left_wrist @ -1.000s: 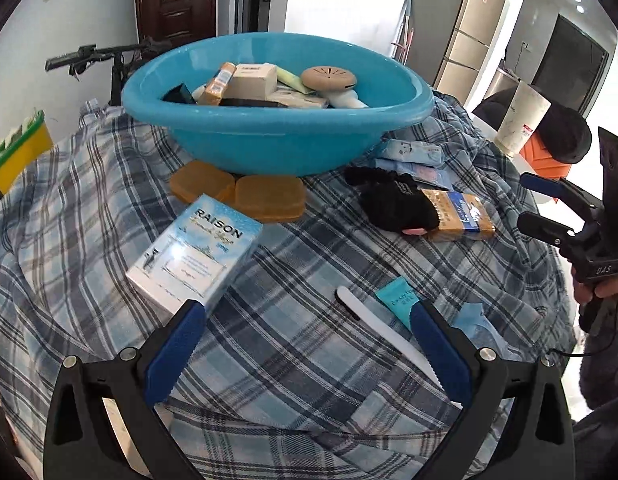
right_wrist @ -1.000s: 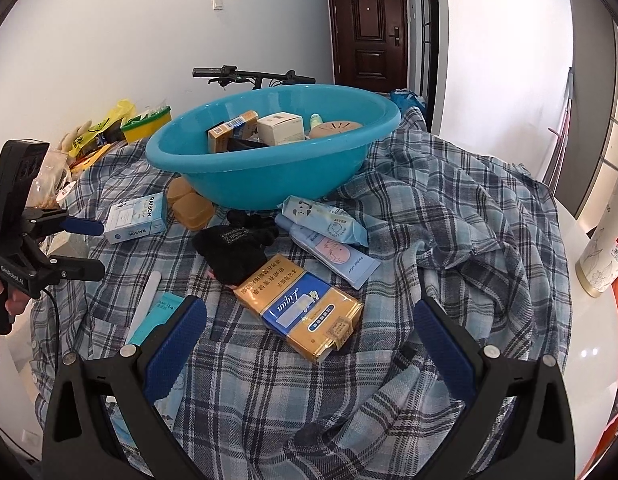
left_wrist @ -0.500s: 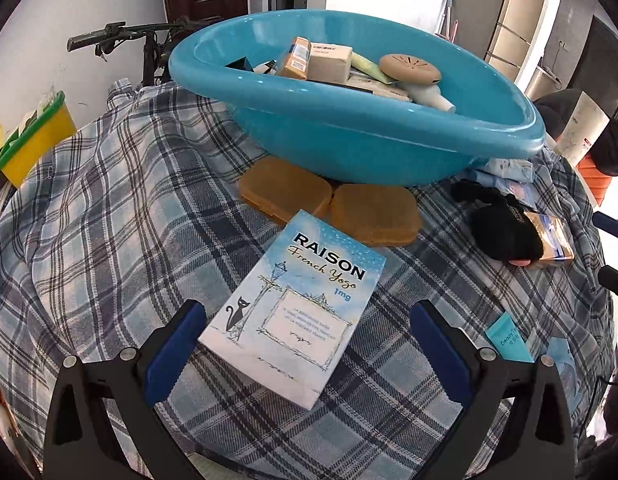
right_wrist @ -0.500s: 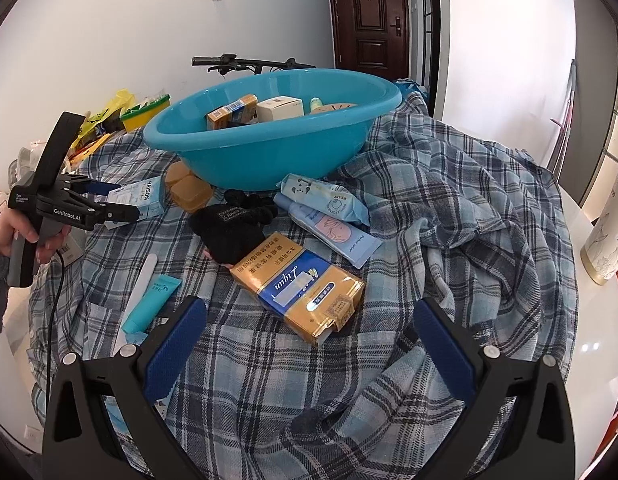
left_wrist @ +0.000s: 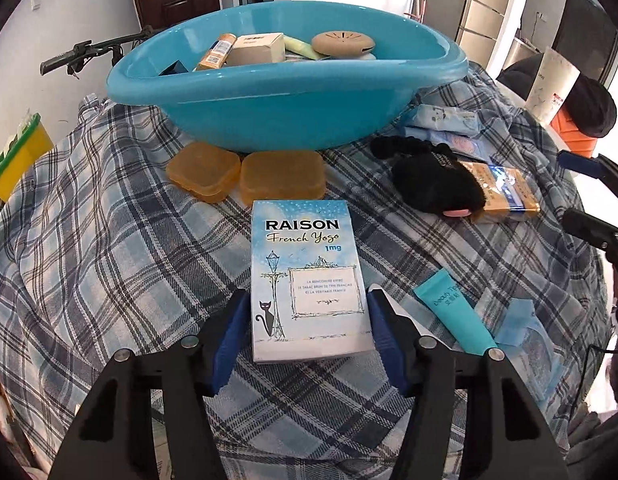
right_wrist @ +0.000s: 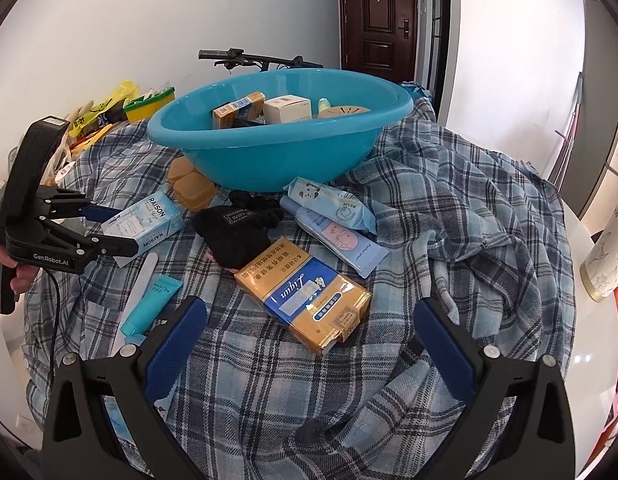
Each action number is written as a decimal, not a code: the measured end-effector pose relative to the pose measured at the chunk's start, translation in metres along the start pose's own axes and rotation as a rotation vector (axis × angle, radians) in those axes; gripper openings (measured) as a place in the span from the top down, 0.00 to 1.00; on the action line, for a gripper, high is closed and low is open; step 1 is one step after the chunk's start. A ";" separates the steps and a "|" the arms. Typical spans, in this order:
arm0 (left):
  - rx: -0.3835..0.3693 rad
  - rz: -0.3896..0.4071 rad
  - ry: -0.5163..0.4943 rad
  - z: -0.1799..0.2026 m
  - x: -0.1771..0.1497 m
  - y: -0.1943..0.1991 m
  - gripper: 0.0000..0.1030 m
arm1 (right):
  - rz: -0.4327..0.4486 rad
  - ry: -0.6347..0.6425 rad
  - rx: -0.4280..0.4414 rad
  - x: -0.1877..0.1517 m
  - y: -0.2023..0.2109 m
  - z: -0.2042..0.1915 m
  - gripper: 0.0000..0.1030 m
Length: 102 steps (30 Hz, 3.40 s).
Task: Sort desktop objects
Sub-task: 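Grasp the white RAISON box with the left tool, then grasp the gold-and-blue Liqun box with the right tool, then lift the RAISON box with the left tool while the right tool lifts the Liqun box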
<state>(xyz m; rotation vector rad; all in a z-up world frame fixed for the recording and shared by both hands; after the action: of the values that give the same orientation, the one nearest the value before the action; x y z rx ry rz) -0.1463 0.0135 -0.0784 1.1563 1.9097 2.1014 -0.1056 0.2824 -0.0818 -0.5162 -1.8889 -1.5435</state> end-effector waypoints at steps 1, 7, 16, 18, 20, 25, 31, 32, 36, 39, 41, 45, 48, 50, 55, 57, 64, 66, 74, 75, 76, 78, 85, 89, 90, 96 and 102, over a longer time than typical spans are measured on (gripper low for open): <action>0.019 -0.004 0.002 0.000 0.000 -0.004 0.28 | 0.000 0.008 0.002 0.000 -0.001 -0.001 0.00; -0.010 0.042 0.103 -0.008 -0.001 -0.012 0.40 | -0.044 -0.036 0.030 -0.002 -0.014 0.005 0.00; -0.044 0.081 0.134 -0.001 -0.006 0.005 0.43 | -0.044 0.170 0.031 0.017 -0.015 -0.008 0.00; -0.045 0.093 0.128 0.005 -0.009 0.011 0.43 | -0.064 0.212 0.028 0.018 -0.023 -0.009 0.00; -0.038 0.100 0.121 0.012 -0.014 0.015 0.43 | -0.095 0.223 0.063 0.019 -0.032 -0.008 0.00; -0.048 0.083 0.101 0.020 -0.014 0.014 0.43 | -0.202 0.178 0.168 0.019 -0.064 0.001 0.22; -0.050 0.070 0.105 0.019 -0.014 0.010 0.43 | -0.236 0.217 0.192 0.011 -0.077 0.004 0.26; -0.052 0.070 0.103 0.019 -0.015 0.010 0.43 | -0.237 0.215 0.184 0.010 -0.076 0.004 0.29; -0.064 0.070 0.099 0.024 -0.016 0.010 0.43 | -0.239 0.184 0.221 0.007 -0.062 0.001 0.43; -0.071 0.070 0.099 0.027 -0.015 0.009 0.43 | -0.214 0.254 0.169 0.000 -0.051 -0.013 0.43; -0.071 0.067 0.100 0.028 -0.014 0.007 0.43 | -0.209 0.269 0.142 -0.005 -0.051 -0.020 0.40; -0.066 0.056 0.121 0.029 -0.015 0.000 0.43 | -0.219 0.259 0.140 -0.010 -0.060 -0.023 0.39; -0.060 0.067 0.135 0.028 -0.018 0.000 0.43 | -0.200 0.214 0.148 -0.011 -0.058 -0.018 0.45; -0.049 0.074 0.139 0.029 -0.019 0.001 0.43 | -0.194 0.205 0.140 -0.012 -0.056 -0.017 0.47; 0.015 0.127 0.171 0.031 -0.023 0.012 0.43 | -0.081 0.093 0.068 -0.005 -0.036 -0.007 0.47; 0.052 0.163 0.187 0.034 -0.024 0.020 0.43 | -0.003 0.037 0.049 -0.001 -0.020 -0.005 0.47; 0.125 0.339 0.283 0.046 -0.025 0.053 0.43 | 0.214 -0.129 0.026 0.006 0.024 -0.018 0.47; 0.141 0.390 0.291 0.053 -0.022 0.064 0.43 | 0.263 -0.158 -0.001 0.007 0.031 -0.023 0.46; 0.287 0.564 0.267 0.075 -0.021 0.103 0.43 | 0.313 -0.196 -0.001 0.004 0.031 -0.042 0.46; 0.300 0.572 0.263 0.076 -0.022 0.105 0.43 | 0.322 -0.196 -0.009 0.001 0.032 -0.042 0.46; 0.306 0.578 0.259 0.077 -0.023 0.106 0.43 | 0.328 -0.194 -0.013 0.001 0.032 -0.042 0.46; 0.310 0.578 0.257 0.077 -0.023 0.107 0.43 | 0.334 -0.181 -0.017 0.001 0.034 -0.043 0.46; 0.324 0.580 0.269 0.075 -0.025 0.109 0.43 | 0.344 -0.168 -0.014 0.004 0.039 -0.042 0.46; 0.327 0.577 0.276 0.073 -0.026 0.109 0.43 | 0.350 -0.164 -0.017 0.007 0.041 -0.041 0.46; 0.325 0.579 0.278 0.072 -0.025 0.110 0.43 | 0.354 -0.163 -0.018 0.009 0.043 -0.040 0.46; 0.340 0.607 0.248 0.071 -0.011 0.123 0.43 | 0.409 -0.135 -0.032 0.028 0.058 -0.039 0.46; 0.373 0.721 0.250 0.066 0.004 0.164 0.43 | 0.517 -0.120 -0.035 0.053 0.089 -0.042 0.46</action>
<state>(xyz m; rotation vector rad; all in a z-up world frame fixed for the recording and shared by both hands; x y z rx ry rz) -0.0437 0.0336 0.0640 1.9949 2.3188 2.3449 -0.0759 0.2579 0.0231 -1.0396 -1.6396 -1.2215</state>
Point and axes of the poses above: each gripper's, at about its wrist camera, not at the fingertips, and y roughly against the way its jaws point, z to its right, x to its top, the point moved 2 cm from there along -y, roughly the way its jaws point, and after that the axes turned 7 degrees about -y, right-handed, at the moved point
